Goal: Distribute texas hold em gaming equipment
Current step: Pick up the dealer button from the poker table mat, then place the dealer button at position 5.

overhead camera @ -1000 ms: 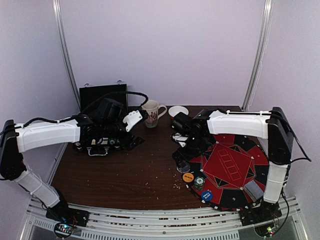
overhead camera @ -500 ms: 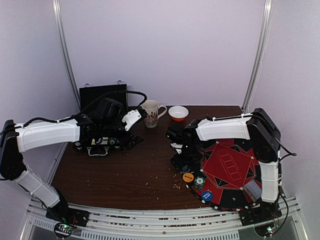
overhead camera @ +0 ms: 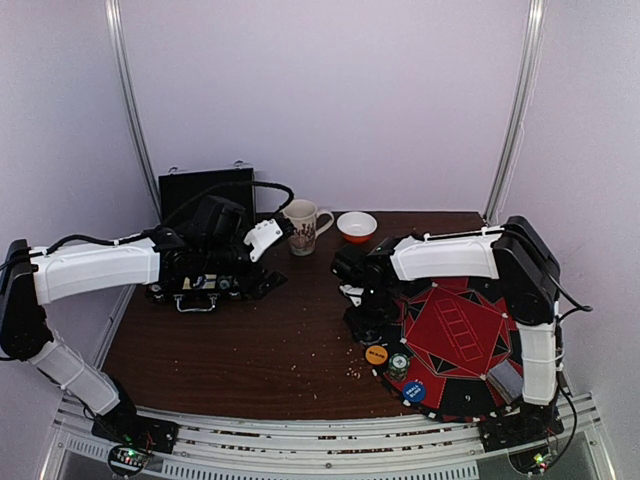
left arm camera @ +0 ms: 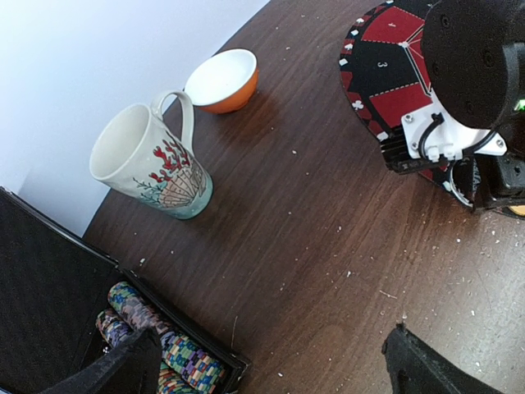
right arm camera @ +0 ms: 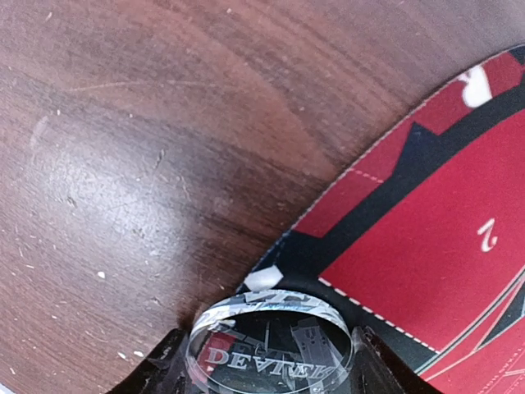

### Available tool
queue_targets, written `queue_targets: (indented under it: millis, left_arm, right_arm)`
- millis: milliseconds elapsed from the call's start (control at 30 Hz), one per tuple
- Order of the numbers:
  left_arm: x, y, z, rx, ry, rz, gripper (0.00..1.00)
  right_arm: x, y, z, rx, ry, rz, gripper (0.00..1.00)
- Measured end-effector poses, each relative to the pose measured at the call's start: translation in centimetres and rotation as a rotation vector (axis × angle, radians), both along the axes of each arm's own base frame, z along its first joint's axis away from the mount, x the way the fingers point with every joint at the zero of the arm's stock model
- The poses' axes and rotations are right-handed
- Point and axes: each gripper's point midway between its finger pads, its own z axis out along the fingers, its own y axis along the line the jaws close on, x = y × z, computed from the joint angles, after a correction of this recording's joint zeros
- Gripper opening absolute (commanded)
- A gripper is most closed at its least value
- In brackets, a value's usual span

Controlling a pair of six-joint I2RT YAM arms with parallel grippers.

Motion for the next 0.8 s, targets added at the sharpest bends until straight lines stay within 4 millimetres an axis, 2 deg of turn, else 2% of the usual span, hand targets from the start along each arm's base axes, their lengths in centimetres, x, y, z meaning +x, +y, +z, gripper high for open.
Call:
queue_targets:
  millis: [100,167,233,333,400,500,567,667,800]
  left_arm:
    - [0.0,0.0,0.0,0.000,0.000,0.000,0.98]
    - [0.0,0.0,0.0,0.000,0.000,0.000,0.98]
    - [0.0,0.0,0.0,-0.001,0.001,-0.003,0.98]
    - [-0.3,-0.3,-0.1,-0.002,0.006,-0.025,0.98]
    - [-0.7,-0.6,-0.2,-0.006,0.017,-0.053,0.98]
    - [-1.5,-1.3,-0.5,-0.019,0.036,-0.111,0.98]
    - [-2.2,-1.7,-0.8,-0.023,0.050,-0.151,0.98]
    - [-3.0,-2.1,-1.2,-0.026,0.069,-0.197,0.98]
    - [-3.5,-2.5,-1.2,-0.029,0.073,-0.225,0.98]
  right_arm:
    - [0.7,-0.2,0.8,0.003,-0.005,-0.017,0.31]
    - [2.4,-0.6,2.0,0.028,-0.031,-0.055,0.31]
    - [4.3,-2.2,3.4,0.052,-0.060,-0.114,0.31]
    - [8.1,-7.8,6.0,0.091,-0.125,-0.272,0.29]
    - [10.4,-13.9,7.2,0.089,-0.170,-0.421,0.29]
    - [11.9,-22.5,6.9,0.044,-0.199,-0.619,0.28]
    - [11.8,-27.0,5.7,0.011,-0.179,-0.721,0.27]
    - [11.3,-31.2,3.7,-0.027,-0.135,-0.817,0.26]
    - [11.4,-33.6,1.1,-0.056,-0.082,-0.861,0.25]
